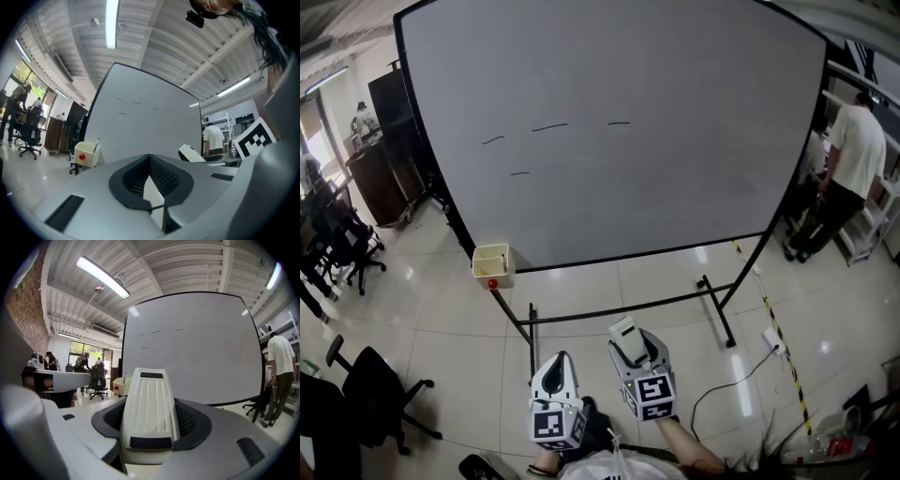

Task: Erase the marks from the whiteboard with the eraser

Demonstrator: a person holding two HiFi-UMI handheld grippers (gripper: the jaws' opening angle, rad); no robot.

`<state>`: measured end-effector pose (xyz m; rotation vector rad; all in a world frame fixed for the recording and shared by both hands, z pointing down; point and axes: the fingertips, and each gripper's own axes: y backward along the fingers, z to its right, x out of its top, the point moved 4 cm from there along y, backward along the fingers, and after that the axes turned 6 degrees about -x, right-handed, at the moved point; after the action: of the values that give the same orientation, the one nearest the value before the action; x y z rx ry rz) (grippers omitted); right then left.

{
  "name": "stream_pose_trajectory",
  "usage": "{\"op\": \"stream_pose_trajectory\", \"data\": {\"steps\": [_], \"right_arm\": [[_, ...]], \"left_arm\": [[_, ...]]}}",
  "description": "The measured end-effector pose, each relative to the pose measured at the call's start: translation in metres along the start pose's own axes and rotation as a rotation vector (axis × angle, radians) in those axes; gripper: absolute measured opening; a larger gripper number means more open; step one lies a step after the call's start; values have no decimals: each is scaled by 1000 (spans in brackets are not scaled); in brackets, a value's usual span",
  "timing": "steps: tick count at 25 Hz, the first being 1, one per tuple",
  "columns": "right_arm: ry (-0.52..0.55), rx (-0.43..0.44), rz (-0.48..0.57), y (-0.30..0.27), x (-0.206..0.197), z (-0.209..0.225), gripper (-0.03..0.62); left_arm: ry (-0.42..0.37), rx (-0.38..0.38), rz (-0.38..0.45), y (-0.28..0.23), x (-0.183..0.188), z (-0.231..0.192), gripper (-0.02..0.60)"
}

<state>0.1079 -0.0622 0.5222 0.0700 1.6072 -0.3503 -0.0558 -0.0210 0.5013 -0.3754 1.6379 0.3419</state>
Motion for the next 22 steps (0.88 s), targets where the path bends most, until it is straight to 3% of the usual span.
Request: {"op": "stream_pose_trajectory", "data": {"steps": [6, 11, 22], "right_arm": [[-69, 4, -23, 70, -14, -1, 275], [-120, 14, -41, 98, -18, -14, 274], [-139, -6, -52, 114, -22, -24, 275]], "left_arm": [[-27, -1, -30, 52, -12, 52, -5], [-43, 16, -36, 75, -10, 55, -5], [-50, -46, -44, 82, -6, 61, -5]]}}
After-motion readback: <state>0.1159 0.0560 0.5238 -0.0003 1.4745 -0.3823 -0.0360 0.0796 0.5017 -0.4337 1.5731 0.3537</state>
